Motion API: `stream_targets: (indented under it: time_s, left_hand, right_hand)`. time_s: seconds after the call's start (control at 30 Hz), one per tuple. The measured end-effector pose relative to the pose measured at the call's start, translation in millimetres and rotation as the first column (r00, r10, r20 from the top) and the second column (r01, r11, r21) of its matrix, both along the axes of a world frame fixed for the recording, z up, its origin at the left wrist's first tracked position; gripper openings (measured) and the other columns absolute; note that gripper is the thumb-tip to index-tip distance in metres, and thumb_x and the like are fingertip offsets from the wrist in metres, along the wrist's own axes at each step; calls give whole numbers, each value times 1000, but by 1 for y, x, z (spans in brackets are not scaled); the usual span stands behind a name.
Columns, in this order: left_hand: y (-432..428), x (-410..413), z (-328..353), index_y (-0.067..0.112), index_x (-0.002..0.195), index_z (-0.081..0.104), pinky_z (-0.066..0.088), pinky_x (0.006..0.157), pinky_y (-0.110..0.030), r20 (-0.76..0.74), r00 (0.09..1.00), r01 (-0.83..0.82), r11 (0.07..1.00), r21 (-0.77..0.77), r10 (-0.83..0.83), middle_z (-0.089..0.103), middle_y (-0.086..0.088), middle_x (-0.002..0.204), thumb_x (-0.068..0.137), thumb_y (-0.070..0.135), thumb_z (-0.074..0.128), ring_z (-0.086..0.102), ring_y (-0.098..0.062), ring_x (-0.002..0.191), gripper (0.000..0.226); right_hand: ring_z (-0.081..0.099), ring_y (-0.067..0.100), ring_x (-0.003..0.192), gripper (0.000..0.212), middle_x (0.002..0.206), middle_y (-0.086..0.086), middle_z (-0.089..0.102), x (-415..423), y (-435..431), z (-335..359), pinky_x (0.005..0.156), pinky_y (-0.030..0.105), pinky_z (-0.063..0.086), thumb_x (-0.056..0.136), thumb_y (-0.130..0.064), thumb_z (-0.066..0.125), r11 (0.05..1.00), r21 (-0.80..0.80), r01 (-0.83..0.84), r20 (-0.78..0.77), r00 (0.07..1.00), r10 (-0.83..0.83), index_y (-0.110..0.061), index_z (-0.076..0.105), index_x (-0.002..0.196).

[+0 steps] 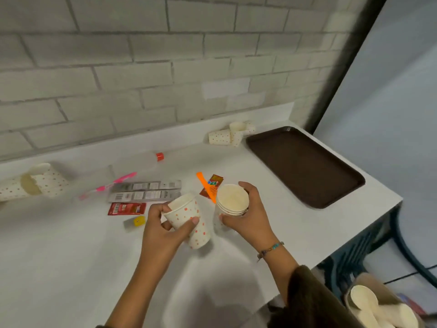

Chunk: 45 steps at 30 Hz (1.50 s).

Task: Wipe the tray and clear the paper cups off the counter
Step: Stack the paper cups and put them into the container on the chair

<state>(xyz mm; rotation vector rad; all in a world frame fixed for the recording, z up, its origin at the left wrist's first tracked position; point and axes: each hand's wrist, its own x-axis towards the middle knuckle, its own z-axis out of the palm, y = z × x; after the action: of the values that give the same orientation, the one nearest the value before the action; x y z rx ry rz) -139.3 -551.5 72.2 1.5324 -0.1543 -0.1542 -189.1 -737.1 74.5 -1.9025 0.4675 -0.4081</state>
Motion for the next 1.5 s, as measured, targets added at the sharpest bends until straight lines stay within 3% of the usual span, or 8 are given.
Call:
stream_targets:
  time_s: [0.13, 0.27, 0.47, 0.7, 1.03, 1.27, 1.4, 1.5]
  left_hand:
    - [-50, -39, -1, 37, 96, 42, 51, 60, -19, 48, 996, 67, 993, 96, -72, 54, 5, 104, 63, 3, 82, 58, -17, 96, 62]
    - [-136, -89, -7, 45, 125, 36, 51, 84, -34, 40, 975, 208, 960, 186, -219, 50, 19, 112, 60, 8, 84, 51, -13, 106, 89]
    - [-250, -170, -46, 35, 123, 46, 39, 84, -14, 53, 942, 284, 871, 401, -332, 49, 13, 121, 62, 25, 86, 48, -2, 102, 74]
    - [-307, -239, -73, 31, 124, 46, 45, 91, -30, -68, 923, 378, 859, 346, -379, 50, 6, 123, 64, 18, 84, 50, -12, 111, 72]
    - [-313, -269, -98, 40, 116, 48, 47, 88, -29, -82, 929, 357, 818, 451, -361, 51, 22, 113, 57, 21, 88, 50, -5, 109, 74]
    - [-326, -284, -116, 48, 116, 41, 40, 90, -25, -122, 914, 391, 760, 519, -387, 44, 16, 118, 58, 22, 88, 45, -6, 108, 79]
    - [-342, -286, -120, 38, 128, 38, 40, 93, -26, -116, 890, 412, 670, 617, -440, 42, 10, 123, 58, 27, 87, 42, -8, 111, 86]
    - [-361, -290, -127, 25, 141, 31, 42, 101, -37, -95, 856, 422, 580, 697, -509, 46, 1, 133, 61, 31, 85, 43, -19, 121, 97]
  right_hand:
    - [46, 2, 109, 91, 127, -8, 41, -38, -53, -2, 81, 2, 35, 59, -21, 83, 995, -95, -23, -16, 1000, 21, -30, 32, 134]
    - [40, -7, 99, 82, 123, -8, 41, -102, -149, -10, 85, 13, 37, 59, -21, 81, 966, -255, 34, -25, 999, -42, -24, 39, 130]
    - [44, 5, 101, 68, 117, -4, 43, -220, -288, -52, 84, 19, 38, 58, -15, 78, 965, -210, 158, -188, 962, -198, -21, 44, 117]
    - [50, 16, 106, 73, 120, -1, 45, -312, -340, -137, 90, 30, 45, 62, -21, 80, 963, -146, 227, -343, 902, -264, -22, 41, 124]
    - [23, 40, 136, 104, 156, 15, 5, -340, -341, -249, 109, 55, 29, 79, -36, 69, 790, -412, -454, -871, 451, -195, -20, -6, 149]
    - [25, 38, 135, 89, 156, 12, 5, -339, -341, -250, 109, 51, 28, 84, -55, 53, 839, -383, -386, -847, 509, -153, -24, 1, 149]
    - [50, 19, 121, 38, 132, 0, 53, -329, -336, -207, 98, 29, 40, 92, -37, 51, 990, -126, -57, -516, 857, -16, -27, 47, 129]
    - [52, -6, 110, 38, 120, -21, 55, -332, -325, -162, 88, 11, 43, 85, -44, 58, 984, 162, -78, -242, 963, 116, -48, 46, 122]
